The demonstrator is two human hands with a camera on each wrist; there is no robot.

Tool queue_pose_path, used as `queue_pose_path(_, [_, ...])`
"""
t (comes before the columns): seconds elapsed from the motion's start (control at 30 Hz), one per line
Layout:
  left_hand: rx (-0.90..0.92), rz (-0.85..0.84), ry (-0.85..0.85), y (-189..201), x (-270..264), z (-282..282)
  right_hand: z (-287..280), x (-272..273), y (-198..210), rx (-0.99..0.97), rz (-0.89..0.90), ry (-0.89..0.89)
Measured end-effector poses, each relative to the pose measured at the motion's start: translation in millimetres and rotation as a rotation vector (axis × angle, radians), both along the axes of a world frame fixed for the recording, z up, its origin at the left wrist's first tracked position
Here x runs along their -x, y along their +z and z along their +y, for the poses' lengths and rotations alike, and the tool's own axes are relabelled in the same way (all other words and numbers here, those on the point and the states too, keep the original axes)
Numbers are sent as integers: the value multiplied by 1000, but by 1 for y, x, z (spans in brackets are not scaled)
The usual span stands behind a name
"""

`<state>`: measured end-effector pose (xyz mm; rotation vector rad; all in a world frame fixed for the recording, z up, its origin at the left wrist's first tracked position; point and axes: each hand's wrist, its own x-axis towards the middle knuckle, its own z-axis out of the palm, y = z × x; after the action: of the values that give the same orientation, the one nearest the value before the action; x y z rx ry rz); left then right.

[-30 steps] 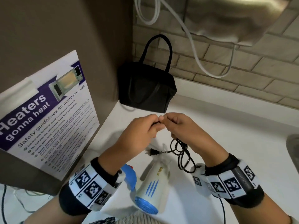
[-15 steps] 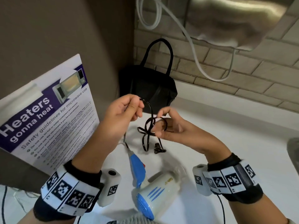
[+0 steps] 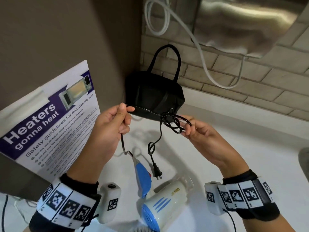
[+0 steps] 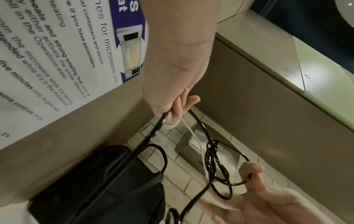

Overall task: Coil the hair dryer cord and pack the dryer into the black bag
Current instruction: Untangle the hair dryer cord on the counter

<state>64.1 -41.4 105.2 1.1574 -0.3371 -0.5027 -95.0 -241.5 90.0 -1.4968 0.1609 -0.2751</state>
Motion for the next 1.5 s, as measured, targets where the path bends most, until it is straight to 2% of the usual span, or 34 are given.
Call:
queue_pose_path(0.17, [-25, -17, -109, -1, 9, -6, 19, -2, -3, -502, 2, 135])
queue_pose_path(0.3, [-54, -30, -147, -3, 14, -7, 34, -7, -5, -502, -72, 207])
queue_pose_path(0.47, [-96, 5, -91, -9, 10, -5, 32, -8, -9, -628, -175, 142])
queue_pose_path(0.53, [-82, 31, -60, -9, 8, -5, 31, -7, -6, -584, -118, 97])
queue_pose_path(0.6, [-42, 60, -39, -6, 7, -4, 30, -5, -3, -455, 13, 14])
queue_pose_path(0.7, [-2, 30, -11, -2, 5, -1, 28, -4, -4, -226, 202, -13])
queue_pose_path(0.77, [-17, -1, 23, -1, 2, 2, 25, -4, -4, -146, 296, -47])
queue_pose_path(0.9, [-21, 7, 67, -4, -5, 8, 15, -4, -9, -66, 275, -176])
queue_pose_path(1.1, [32, 35, 104, 0, -9, 17, -8, 3, -24, -161, 229, -386])
queue_pose_path(1.4, [173, 38, 156, 17, -17, 36, -51, 20, -66, -325, 396, -686])
queue_pose_path(1.5, [182, 14, 157, 23, -17, 41, -62, 28, -77, -317, 458, -733])
